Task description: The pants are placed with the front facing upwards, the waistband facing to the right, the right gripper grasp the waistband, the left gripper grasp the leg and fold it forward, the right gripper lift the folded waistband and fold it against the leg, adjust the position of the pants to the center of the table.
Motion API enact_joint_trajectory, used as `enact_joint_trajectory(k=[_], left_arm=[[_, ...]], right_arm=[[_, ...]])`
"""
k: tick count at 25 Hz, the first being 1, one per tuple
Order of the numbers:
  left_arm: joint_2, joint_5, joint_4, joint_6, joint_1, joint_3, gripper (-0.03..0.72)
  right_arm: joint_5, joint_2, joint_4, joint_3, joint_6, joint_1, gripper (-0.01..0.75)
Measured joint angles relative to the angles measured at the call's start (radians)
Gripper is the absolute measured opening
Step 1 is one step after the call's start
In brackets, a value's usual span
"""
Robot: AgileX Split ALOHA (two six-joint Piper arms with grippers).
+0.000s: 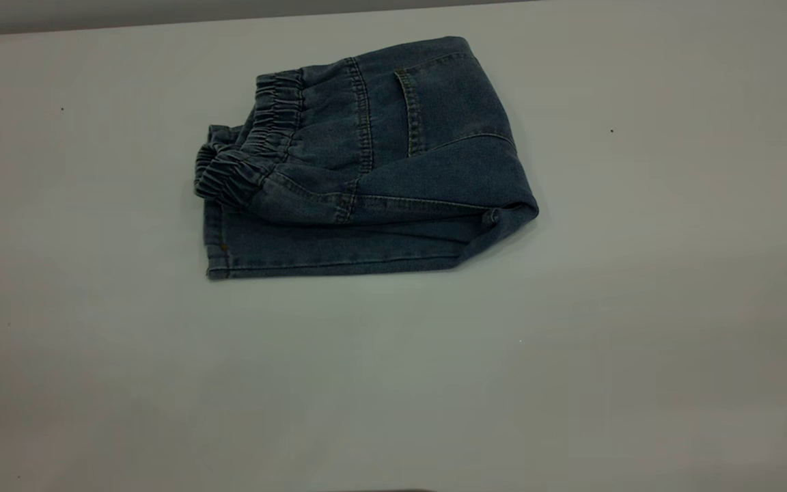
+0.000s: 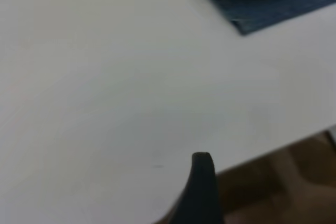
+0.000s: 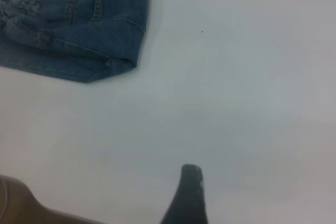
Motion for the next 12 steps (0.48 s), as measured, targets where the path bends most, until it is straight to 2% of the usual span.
enact_joint_trajectory(k=[6, 12], left_arm=[[0.0, -0.003, -0.14, 0.162, 0.0, 0.008, 0.587], [0.0, -0.033, -0.175, 0.182, 0.0, 0.033, 0.587]], right_arm=[[0.0, 0.0, 0.0, 0.0, 0.0, 0.0, 0.587], [0.0, 0.0, 0.0, 0.0, 0.0, -0.001, 0.587]])
